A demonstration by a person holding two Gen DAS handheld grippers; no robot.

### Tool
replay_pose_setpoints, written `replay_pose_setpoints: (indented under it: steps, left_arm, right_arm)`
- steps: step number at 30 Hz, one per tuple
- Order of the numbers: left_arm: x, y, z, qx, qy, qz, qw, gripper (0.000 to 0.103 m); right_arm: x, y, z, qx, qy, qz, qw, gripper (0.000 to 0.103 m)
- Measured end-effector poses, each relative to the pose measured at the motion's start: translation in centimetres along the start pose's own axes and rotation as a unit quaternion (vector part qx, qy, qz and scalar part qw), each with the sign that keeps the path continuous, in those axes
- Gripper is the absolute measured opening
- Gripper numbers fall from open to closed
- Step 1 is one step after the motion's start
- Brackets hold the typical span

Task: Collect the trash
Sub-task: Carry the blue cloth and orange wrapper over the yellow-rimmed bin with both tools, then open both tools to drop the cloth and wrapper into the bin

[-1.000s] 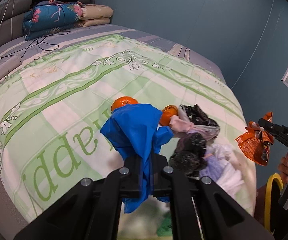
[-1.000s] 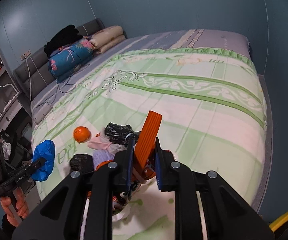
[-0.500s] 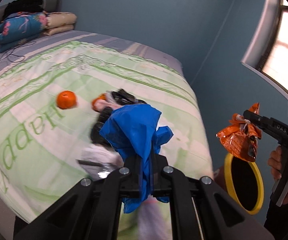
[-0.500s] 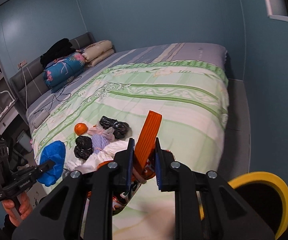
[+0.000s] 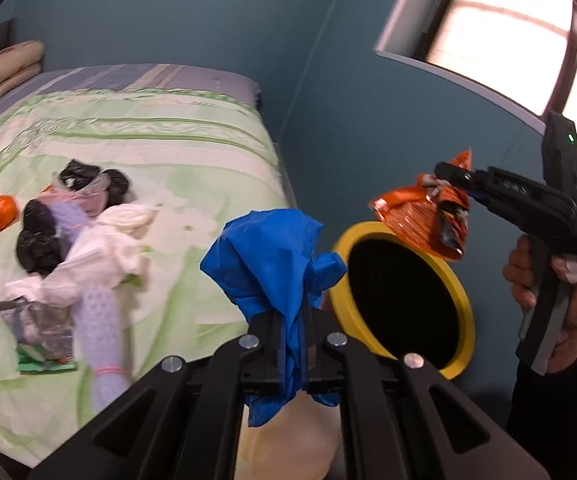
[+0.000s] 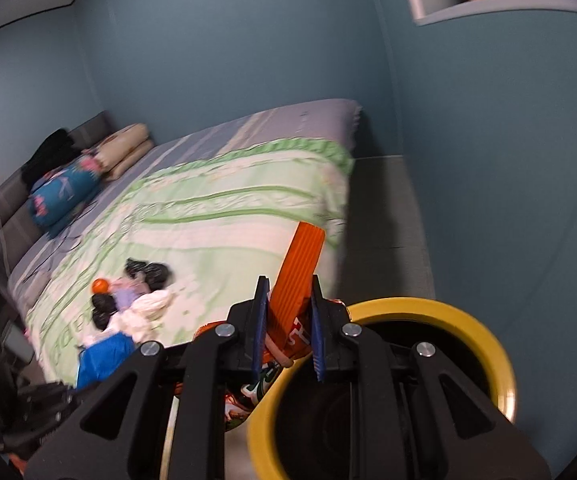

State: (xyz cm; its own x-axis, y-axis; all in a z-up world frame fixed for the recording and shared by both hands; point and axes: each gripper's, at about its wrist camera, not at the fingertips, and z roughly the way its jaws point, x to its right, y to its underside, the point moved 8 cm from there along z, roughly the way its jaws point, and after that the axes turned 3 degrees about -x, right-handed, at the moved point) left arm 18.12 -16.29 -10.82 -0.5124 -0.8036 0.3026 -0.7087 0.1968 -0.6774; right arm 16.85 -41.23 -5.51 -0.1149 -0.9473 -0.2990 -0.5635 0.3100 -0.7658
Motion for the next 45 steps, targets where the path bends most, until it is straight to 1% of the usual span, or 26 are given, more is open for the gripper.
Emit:
replay_pose_setpoints:
  steps: [3,6,7,13,16,19,23,29,31,33,34,35,36,37,38,40,45]
  left_arm:
    - [2.3,0.5,1.6,-0.02,-0.004,0.044,0.9988,0.004]
    - [5.0,1.1,3.3,-0.048,0.014,0.071,0.9962,0.004]
    - [5.7,1.2,3.6,-0.052,0.018,0.077,0.9955,0.004]
    - [9.6,2.0,5.8,-0.083,0.046,0.109,0.9895,0.004]
    - [11.1,2.0,6.7,-0.082,0.046,0.128,0.9874,0.004]
    - [12.0,1.9,7.7,-0.088,0.062,0.127,0.9861,0.004]
    - [13.0,2.4,9.4,-0.107,0.081,0.114,0.9843,0.004]
    - [14.0,4.2,10.9,-0.137,0.097,0.112,0.9794,0.004]
    - [14.3,4.8,11.2,-0.14,0.098,0.117,0.9783,0.004]
    - [14.5,4.6,11.4,-0.134,0.093,0.123,0.9788,0.005]
    - [15.1,4.9,10.8,-0.13,0.092,0.129,0.9788,0.008]
    - [15.6,5.0,10.6,-0.126,0.091,0.133,0.9788,0.019]
    - [15.7,5.0,10.4,-0.122,0.092,0.135,0.979,0.026]
    - [15.8,5.0,10.0,-0.116,0.092,0.133,0.98,0.042]
    - [15.8,4.7,9.6,-0.11,0.092,0.131,0.981,0.051]
    - [15.6,4.3,9.6,-0.103,0.093,0.126,0.9823,0.051]
    - [15.2,4.4,8.2,-0.103,0.097,0.105,0.9843,0.051]
  right_arm:
    - [2.2,-0.5,-0.9,0.018,0.027,0.011,0.999,0.018]
    - [4.2,-0.8,-1.7,0.032,0.056,0.02,0.998,0.018]
    - [4.9,-0.9,-1.7,0.035,0.065,0.023,0.997,0.018]
    - [8.4,-1.1,-1.6,0.036,0.089,0.052,0.994,0.018]
    - [9.5,-1.1,-0.8,0.032,0.103,0.058,0.992,0.018]
    - [10.3,-0.8,0.1,0.021,0.107,0.069,0.992,0.018]
    - [11.7,-0.7,1.3,0.009,0.119,0.079,0.99,0.018]
    - [12.3,-0.6,2.3,-0.003,0.122,0.086,0.989,0.02]
    - [12.3,-0.7,2.3,-0.002,0.126,0.083,0.989,0.023]
    - [12.3,-0.6,2.3,-0.001,0.13,0.081,0.988,0.026]
    - [12.2,-0.6,2.3,-0.001,0.13,0.083,0.988,0.028]
    - [12.3,-0.6,2.3,0.0,0.131,0.085,0.988,0.029]
    - [12.4,-0.7,2.2,0.001,0.132,0.086,0.988,0.031]
    - [12.4,-0.7,2.2,0.001,0.133,0.088,0.987,0.032]
    - [12.5,-0.8,2.2,0.002,0.134,0.089,0.987,0.032]
    - [12.7,-0.9,1.9,0.004,0.134,0.091,0.987,0.032]
    - [12.8,-1.1,1.2,0.011,0.132,0.095,0.987,0.032]
